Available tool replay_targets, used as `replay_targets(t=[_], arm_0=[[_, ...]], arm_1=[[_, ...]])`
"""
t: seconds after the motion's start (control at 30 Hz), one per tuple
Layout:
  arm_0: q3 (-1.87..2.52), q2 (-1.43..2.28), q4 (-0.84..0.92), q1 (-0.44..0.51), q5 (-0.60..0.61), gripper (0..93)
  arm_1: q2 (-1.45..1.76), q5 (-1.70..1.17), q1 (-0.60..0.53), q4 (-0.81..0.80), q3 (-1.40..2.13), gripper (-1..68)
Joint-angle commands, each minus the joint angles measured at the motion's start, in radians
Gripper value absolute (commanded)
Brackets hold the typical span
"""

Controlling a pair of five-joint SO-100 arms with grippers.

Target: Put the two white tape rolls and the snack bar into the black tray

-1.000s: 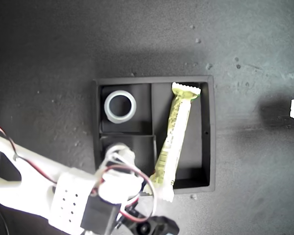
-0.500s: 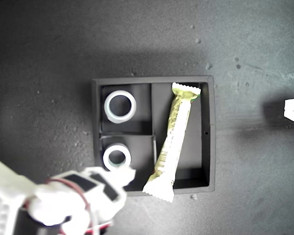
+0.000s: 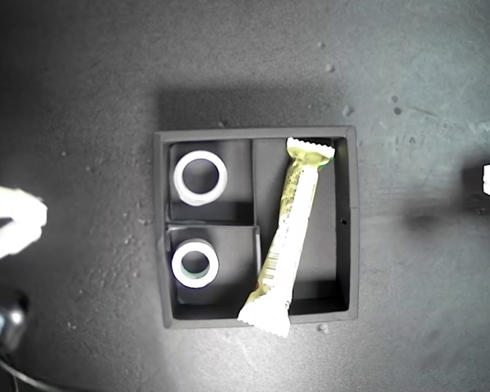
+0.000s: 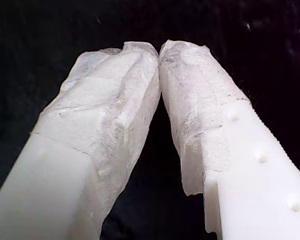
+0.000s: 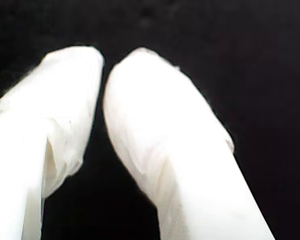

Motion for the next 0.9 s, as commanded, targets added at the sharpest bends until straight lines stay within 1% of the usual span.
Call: replay_targets(t=[0.0, 0.13, 0.23, 0.33, 0.4, 0.47, 0.53, 0.57, 0.6, 0.63, 0.73, 0.77, 0.87], arm_0=[[0.33, 0.298, -0.058, -0.021, -0.028, 0.1], [0.545, 0.503, -0.067, -0.028, -0.052, 0.1], [0.653, 0.506, -0.114, -0.012, -0.086, 0.0], [0.752, 0.506, -0.133, 0.002, -0.14, 0.0], [0.782, 0.505, -0.11, 0.003, -0.207, 0.0], [0.782, 0.497, -0.074, -0.021, -0.267, 0.2], [0.782, 0.505, -0.08, 0.028, -0.345, 0.2], [0.782, 0.505, -0.083, 0.038, -0.44, 0.2], [0.782, 0.505, -0.086, 0.038, -0.445, 0.2], [0.782, 0.505, -0.075, 0.035, -0.38, 0.3], [0.782, 0.505, -0.075, 0.038, -0.015, 0.3], [0.782, 0.505, -0.078, 0.038, 0.014, 0.3], [0.782, 0.505, -0.078, 0.038, -0.006, 0.3]], arm_1=[[0.008, 0.094, 0.005, 0.107, 0.012, -0.2], [0.002, 0.161, -0.046, 0.126, 0.012, -0.2], [0.005, 0.175, -0.08, 0.126, 0.012, -0.1], [-0.002, 0.163, -0.069, 0.127, 0.012, 0.0], [0.006, 0.156, -0.074, 0.126, 0.012, 0.1], [0.006, 0.156, -0.067, 0.126, 0.012, 0.1], [0.006, 0.156, -0.066, 0.126, 0.012, 0.1], [0.006, 0.156, -0.069, 0.126, 0.012, 0.1], [0.006, 0.155, -0.071, 0.126, 0.012, 0.1], [0.006, 0.155, -0.072, 0.126, 0.012, 0.1], [0.006, 0.155, -0.072, 0.126, 0.012, 0.1], [0.006, 0.155, -0.072, 0.126, 0.012, 0.1], [0.006, 0.155, -0.072, 0.126, 0.012, 0.1]])
